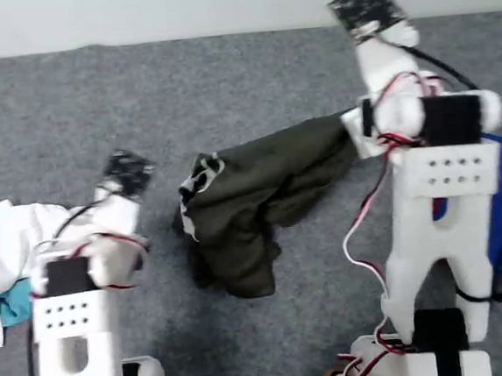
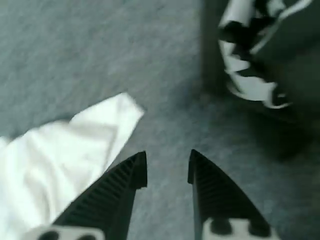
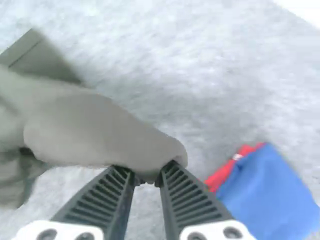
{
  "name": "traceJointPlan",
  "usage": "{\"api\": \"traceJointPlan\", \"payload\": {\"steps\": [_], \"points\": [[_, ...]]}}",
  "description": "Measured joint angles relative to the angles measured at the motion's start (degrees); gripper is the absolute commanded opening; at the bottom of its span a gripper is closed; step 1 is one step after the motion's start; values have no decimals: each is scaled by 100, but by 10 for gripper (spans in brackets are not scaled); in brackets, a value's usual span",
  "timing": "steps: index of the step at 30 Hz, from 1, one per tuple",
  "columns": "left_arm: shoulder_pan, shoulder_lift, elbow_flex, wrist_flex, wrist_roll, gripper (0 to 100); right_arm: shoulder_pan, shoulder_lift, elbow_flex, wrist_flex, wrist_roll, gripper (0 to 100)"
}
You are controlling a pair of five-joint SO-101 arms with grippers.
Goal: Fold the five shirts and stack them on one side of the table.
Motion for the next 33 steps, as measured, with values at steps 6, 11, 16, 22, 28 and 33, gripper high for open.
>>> {"api": "traceJointPlan", "payload": {"steps": [6,11,16,22,28,33], "points": [[1547,492,0,-105,422,186,220,-62,0,-26,0,10],[2497,1855,-501,-149,624,192,237,-62,0,-26,0,10],[3130,3297,-1389,-141,695,192,237,-62,0,-26,0,10],[3622,4457,-2312,158,695,193,237,-62,0,-26,0,10],[3982,5116,-2532,202,721,194,237,-62,0,88,-88,10],[4431,5574,-2585,185,976,227,237,-62,0,88,-185,10]]}}
